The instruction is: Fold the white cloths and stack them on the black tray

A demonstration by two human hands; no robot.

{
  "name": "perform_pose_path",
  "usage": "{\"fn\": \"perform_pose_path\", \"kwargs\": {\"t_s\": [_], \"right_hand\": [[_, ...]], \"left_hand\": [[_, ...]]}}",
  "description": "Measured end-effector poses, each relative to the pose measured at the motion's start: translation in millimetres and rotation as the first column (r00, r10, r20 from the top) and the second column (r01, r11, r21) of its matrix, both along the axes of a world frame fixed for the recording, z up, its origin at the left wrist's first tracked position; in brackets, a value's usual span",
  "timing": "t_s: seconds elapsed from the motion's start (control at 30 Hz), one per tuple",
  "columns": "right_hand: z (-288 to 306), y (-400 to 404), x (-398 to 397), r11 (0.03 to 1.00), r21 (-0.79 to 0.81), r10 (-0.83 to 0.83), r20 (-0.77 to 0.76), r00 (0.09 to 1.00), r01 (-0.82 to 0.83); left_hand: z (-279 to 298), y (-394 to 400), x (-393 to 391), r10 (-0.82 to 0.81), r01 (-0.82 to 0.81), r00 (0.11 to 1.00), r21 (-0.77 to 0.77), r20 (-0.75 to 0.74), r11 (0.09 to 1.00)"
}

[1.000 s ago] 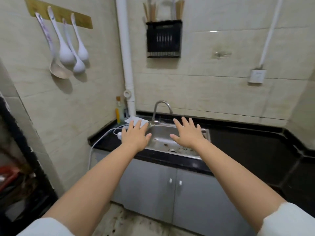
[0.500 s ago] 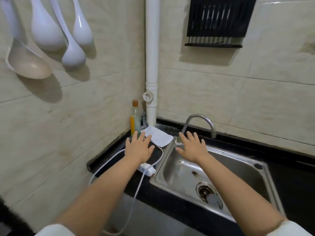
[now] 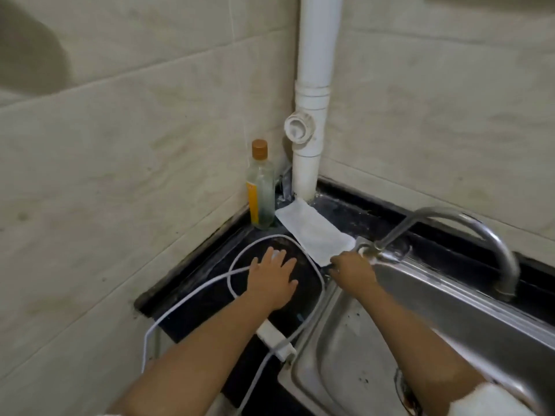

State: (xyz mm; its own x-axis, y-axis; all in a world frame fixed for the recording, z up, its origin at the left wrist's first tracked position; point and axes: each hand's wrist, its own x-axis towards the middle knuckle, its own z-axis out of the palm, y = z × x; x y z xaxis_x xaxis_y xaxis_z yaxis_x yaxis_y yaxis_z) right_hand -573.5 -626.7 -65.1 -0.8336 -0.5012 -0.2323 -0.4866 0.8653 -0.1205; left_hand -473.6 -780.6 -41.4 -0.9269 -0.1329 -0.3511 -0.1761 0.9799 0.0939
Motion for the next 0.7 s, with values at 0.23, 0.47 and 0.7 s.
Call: {"fn": "perform_pose_path", "kwargs": {"t_s": [0.23, 0.47, 0.7], "right_hand": [[-58, -25, -47, 0.998, -0.034, 0.054, 0.087, 0.995, -0.051], [-50, -21, -56, 0.986, -0.162, 0.066, 0.131, 0.989, -0.044], [20, 36, -20, 0.848, -0.527, 0.133, 0.118, 0.984, -0.051]], "left_hand": [[-35, -17, -31, 0.031, -0.033, 0.997, 0.042, 0.065, 0.999], [-47, -6, -55, 0.074, -0.065, 0.994, 0.114, -0.076, 0.991], [-35, 30, -73, -0.026, 0.075, 0.951, 0.148, -0.307, 0.986]]}}
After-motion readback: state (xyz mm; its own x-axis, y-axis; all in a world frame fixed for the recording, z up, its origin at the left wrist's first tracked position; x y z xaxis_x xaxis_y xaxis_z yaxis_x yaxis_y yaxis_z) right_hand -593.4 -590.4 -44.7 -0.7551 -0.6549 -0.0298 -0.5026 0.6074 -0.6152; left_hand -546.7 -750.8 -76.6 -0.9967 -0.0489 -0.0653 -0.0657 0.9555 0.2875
